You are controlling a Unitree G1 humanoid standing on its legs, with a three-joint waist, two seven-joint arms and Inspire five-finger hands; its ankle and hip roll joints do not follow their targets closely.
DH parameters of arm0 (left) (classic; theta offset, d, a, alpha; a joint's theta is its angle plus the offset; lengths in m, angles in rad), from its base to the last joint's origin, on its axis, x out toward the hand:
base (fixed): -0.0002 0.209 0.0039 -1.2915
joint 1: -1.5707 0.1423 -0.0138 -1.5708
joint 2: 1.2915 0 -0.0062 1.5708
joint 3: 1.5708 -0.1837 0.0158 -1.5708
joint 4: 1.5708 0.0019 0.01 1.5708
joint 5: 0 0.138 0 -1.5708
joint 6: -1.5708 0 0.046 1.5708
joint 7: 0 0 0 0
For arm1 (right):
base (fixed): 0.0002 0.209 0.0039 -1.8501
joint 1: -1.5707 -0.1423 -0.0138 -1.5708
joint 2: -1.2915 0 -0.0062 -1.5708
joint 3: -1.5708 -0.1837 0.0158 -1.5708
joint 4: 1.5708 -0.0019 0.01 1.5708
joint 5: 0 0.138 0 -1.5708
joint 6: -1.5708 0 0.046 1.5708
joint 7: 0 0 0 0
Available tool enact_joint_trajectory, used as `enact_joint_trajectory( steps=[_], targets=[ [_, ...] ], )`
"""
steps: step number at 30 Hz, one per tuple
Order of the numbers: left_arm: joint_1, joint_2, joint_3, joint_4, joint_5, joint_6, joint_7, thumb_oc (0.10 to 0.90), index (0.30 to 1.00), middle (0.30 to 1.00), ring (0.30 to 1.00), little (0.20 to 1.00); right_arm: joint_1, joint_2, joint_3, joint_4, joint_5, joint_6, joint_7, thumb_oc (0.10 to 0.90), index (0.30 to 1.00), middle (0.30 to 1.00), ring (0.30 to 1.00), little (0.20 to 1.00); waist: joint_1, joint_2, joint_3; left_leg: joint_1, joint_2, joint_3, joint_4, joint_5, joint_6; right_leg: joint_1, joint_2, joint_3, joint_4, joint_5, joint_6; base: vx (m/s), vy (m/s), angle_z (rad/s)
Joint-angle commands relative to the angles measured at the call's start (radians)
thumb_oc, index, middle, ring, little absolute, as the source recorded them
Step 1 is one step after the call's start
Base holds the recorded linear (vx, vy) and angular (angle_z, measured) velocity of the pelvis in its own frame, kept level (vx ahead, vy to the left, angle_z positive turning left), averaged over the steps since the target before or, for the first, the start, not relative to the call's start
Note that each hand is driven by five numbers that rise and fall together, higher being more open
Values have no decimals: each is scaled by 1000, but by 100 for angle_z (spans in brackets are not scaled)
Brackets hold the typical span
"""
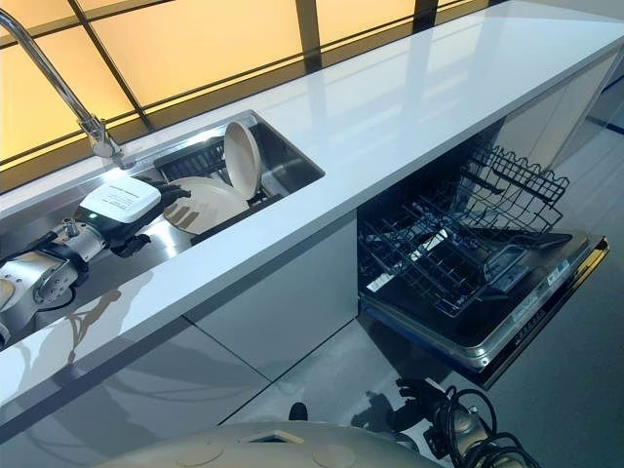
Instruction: Pick up plates and place into dishwasher.
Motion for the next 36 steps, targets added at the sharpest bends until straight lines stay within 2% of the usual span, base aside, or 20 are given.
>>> enact_joint_trajectory(
  steps=[1,16,26,36],
  targets=[
    [-185,26,80,51,18,70,106,800,900,900,900,900,14,-27,32,-13,-37,-9,21,800,900,900,900,900,-1,-11,1,98,-97,115,7,-171,98,-100,-12,84,26,90,60,0,0,0],
    [-214,-3,19,68,78,90,87,800,900,900,900,900,15,-23,38,-27,-34,7,21,800,900,900,900,900,-17,-13,9,101,-101,106,7,-169,101,-104,0,120,31,90,55,0,0,0],
    [-239,-19,-9,86,93,109,147,800,900,900,900,900,18,-24,38,-25,-28,4,20,800,900,900,900,900,-31,-13,17,106,-103,108,7,-170,105,-110,4,147,41,89,56,20,2,-5],
    [-257,-36,-35,109,105,130,145,800,900,900,900,900,17,-23,41,-29,-23,13,20,800,900,900,900,900,-40,-16,19,110,-105,111,9,-172,109,-115,5,165,50,90,57,23,6,-6]
  ],
)
